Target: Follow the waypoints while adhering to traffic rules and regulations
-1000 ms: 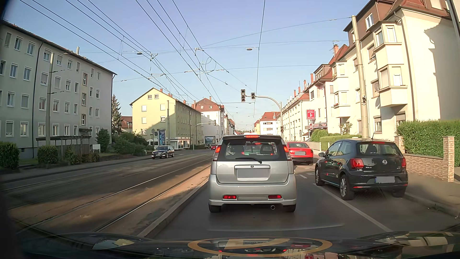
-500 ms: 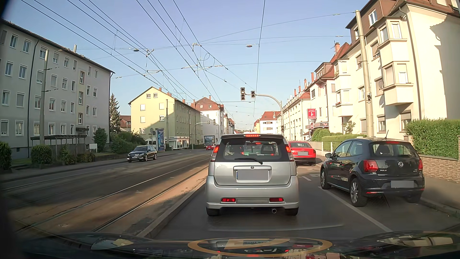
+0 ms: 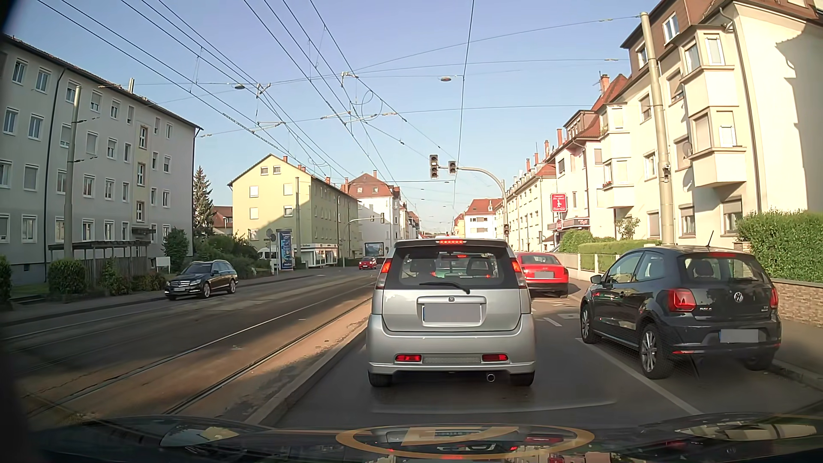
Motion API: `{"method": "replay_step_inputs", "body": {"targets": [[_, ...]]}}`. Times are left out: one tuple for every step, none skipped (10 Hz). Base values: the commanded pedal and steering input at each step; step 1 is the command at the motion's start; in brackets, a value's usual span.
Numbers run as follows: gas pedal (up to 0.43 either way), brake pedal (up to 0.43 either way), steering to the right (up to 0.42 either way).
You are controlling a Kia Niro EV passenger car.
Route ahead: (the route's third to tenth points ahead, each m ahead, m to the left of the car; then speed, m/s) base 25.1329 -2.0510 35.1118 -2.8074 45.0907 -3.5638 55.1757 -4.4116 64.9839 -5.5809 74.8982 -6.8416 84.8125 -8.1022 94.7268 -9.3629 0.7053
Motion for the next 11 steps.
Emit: {"method": "replay_step_inputs", "body": {"targets": [[0.000, 0.116, 0.005], [0.000, 0.085, 0.004], [0.000, 0.061, 0.003], [0.000, 0.055, 0.003], [0.000, 0.012, 0.003], [0.000, 0.000, 0.003], [0.000, 0.000, 0.003], [0.000, 0.000, 0.003], [0.000, 0.000, 0.003], [0.000, 0.000, 0.003], [0.000, 0.000, 0.003]]}}
